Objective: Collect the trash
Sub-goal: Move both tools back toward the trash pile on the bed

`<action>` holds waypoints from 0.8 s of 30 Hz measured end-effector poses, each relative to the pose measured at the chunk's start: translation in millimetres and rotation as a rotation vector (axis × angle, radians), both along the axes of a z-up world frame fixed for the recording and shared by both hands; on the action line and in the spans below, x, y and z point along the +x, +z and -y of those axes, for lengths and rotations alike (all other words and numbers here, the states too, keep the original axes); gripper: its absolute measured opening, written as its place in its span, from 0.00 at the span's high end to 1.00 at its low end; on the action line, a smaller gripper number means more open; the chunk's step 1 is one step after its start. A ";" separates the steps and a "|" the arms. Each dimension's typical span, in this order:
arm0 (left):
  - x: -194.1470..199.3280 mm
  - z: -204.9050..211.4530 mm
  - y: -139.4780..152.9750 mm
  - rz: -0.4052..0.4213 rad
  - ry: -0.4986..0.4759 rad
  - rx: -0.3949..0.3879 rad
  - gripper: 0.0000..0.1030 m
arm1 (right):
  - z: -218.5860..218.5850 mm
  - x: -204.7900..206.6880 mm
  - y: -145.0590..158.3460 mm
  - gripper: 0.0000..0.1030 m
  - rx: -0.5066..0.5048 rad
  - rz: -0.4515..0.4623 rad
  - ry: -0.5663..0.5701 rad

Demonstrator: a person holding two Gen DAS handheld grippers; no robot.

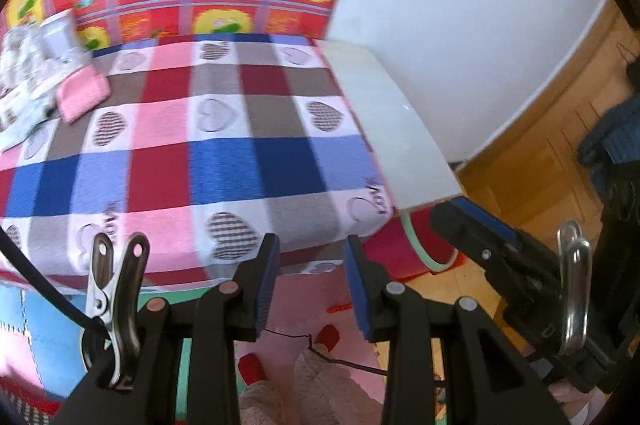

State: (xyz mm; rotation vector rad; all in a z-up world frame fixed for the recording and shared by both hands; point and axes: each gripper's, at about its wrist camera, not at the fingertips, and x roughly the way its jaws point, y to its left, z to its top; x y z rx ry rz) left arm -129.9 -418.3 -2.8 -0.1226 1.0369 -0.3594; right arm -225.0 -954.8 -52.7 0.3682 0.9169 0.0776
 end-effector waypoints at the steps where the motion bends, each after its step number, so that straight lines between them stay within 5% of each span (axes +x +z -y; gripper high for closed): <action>1: -0.2 -7.7 1.1 0.000 0.016 0.000 0.68 | -6.8 3.1 0.3 0.68 0.002 0.001 0.014; 24: 11.4 -144.4 19.5 0.022 0.381 0.016 0.67 | -109.1 88.8 9.7 0.68 0.059 0.043 0.310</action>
